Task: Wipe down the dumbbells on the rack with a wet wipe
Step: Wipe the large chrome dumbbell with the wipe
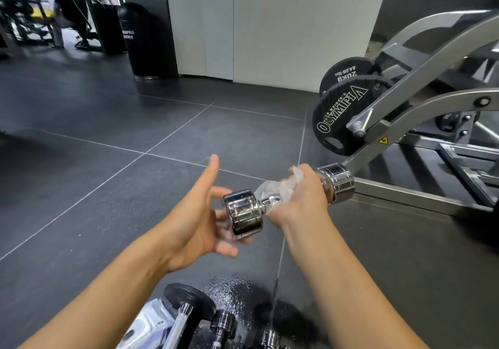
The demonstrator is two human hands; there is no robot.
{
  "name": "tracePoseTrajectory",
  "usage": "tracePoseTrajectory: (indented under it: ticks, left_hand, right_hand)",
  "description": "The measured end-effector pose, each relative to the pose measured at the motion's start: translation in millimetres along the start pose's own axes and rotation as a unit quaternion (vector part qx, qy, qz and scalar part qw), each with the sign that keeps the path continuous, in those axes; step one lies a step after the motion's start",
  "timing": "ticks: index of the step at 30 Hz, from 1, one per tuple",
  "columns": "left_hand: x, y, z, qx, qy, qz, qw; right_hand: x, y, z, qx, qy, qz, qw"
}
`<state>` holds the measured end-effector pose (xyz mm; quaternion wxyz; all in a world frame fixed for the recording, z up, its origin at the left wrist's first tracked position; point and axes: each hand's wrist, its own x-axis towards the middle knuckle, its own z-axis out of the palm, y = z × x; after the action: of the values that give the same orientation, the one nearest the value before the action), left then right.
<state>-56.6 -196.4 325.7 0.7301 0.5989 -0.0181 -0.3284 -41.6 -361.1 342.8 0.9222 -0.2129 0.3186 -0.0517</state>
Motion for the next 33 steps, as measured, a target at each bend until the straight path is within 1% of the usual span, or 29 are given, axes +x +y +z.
tracePoseTrajectory:
  ticks: [2,4,5,6,7,8,9,10,11,12,13,14,15,16,17,18,19,21,23,24,25,26,27,28,29,30,31,32,33]
  left_hand:
    - [0.6,0.2,5.6,0.004,-0.035,-0.083,0.996]
    - [2.9,-6.0,13.6,-0.011,-0.016,-0.086,0.996]
    - [5.7,-7.9,16.7,-0.029,-0.005,-0.059,0.998]
    - [7.5,-11.0,19.0,-0.019,0.005,-0.003,1.000]
    - [10.9,-15.4,18.7,0.029,0.034,0.078,0.996]
    - [13.1,-19.4,16.7,0.127,0.066,0.178,0.974]
    - [12.7,-20.7,13.5,0.259,0.096,0.277,0.920]
    - [13.0,-21.0,9.2,0.363,0.108,0.343,0.859]
    - [14.3,-21.4,5.8,0.419,0.107,0.372,0.821]
    - [12.2,-18.0,6.0,0.398,0.102,0.360,0.838]
    - [10.0,-14.1,9.4,0.306,0.108,0.313,0.892]
    - [12.3,-13.1,10.6,0.164,0.110,0.230,0.953]
    - [14.9,-11.7,12.1,0.055,0.106,0.123,0.985]
    - [17.2,-11.0,14.0,0.014,0.086,0.020,0.996]
    - [17.0,-12.2,15.0,0.010,0.045,-0.061,0.997]
    - [17.3,-13.9,16.4,-0.006,0.000,-0.111,0.994]
    - [18.7,-16.1,17.4,-0.033,-0.024,-0.131,0.991]
    - [19.6,-18.4,24.0,-0.080,-0.038,-0.117,0.989]
    - [22.5,-19.5,26.8,-0.081,-0.028,-0.037,0.996]
    - [24.1,-21.5,24.6,-0.033,-0.009,0.040,0.999]
    - [26.2,-24.5,18.9,0.062,0.010,0.146,0.987]
    - [26.0,-26.2,12.2,0.212,0.029,0.268,0.939]
    - [24.1,-27.5,5.6,0.361,0.031,0.370,0.855]
    - [23.0,-29.7,-0.4,0.467,0.020,0.442,0.766]
    - [24.2,-31.0,-3.6,0.498,0.010,0.458,0.736]
    - [23.7,-31.8,-2.0,0.472,0.020,0.441,0.763]
    - [21.7,-30.7,4.6,0.398,0.054,0.403,0.822]
    - [19.5,-29.8,11.5,0.284,0.080,0.342,0.892]
    - [19.5,-28.4,17.7,0.154,0.090,0.232,0.956]
  right_hand:
    - [4.3,0.7,-2.2,-0.001,0.003,-0.004,1.000]
    - [9.6,0.1,-5.2,-0.013,0.017,-0.009,1.000]
    - [11.5,-0.8,-5.8,-0.023,0.021,-0.009,0.999]
    - [12.1,-2.7,-6.2,-0.031,0.023,-0.006,0.999]
    - [12.9,-5.3,-5.8,-0.034,0.022,-0.004,0.999]
    - [14.5,-7.9,-6.5,-0.031,0.024,0.000,0.999]
    - [17.2,-10.1,-8.0,-0.031,0.021,0.000,0.999]
    - [19.8,-11.8,-9.8,-0.032,0.013,0.001,0.999]
    - [22.5,-12.0,-11.9,-0.035,0.003,-0.002,0.999]
    - [24.0,-11.4,-13.9,-0.039,-0.004,-0.004,0.999]
    - [28.1,-9.8,-16.4,-0.046,-0.002,-0.006,0.999]
    - [29.7,-8.8,-19.3,-0.056,0.009,-0.008,0.998]
    - [33.1,-7.3,-21.8,-0.074,0.020,-0.012,0.997]
    - [33.2,-6.8,-23.1,-0.091,0.029,-0.017,0.995]
    - [35.3,-6.9,-24.0,-0.106,0.036,-0.024,0.993]
    - [35.9,-7.4,-24.1,-0.113,0.042,-0.030,0.992]
    - [38.1,-8.0,-23.9,-0.120,0.047,-0.036,0.991]
    - [38.7,-8.9,-22.2,-0.128,0.055,-0.041,0.989]
    - [39.3,-10.7,-22.1,-0.131,0.040,-0.042,0.990]
    - [37.5,-12.1,-22.9,-0.124,0.028,-0.037,0.991]
    - [38.0,-13.2,-24.3,-0.121,0.023,-0.029,0.992]
    - [35.5,-14.9,-25.3,-0.108,0.017,-0.027,0.994]
    - [35.2,-15.3,-26.9,-0.099,0.017,-0.023,0.995]
    - [31.7,-15.5,-27.9,-0.085,0.013,-0.019,0.996]
    - [30.3,-15.6,-28.4,-0.078,0.012,-0.021,0.997]
    - [28.0,-15.4,-27.6,-0.075,0.017,-0.024,0.997]
    - [26.2,-15.7,-26.4,-0.075,0.022,-0.032,0.996]
    - [22.4,-16.7,-25.2,-0.075,0.021,-0.034,0.996]
    - [21.5,-18.3,-24.7,-0.082,0.019,-0.036,0.996]
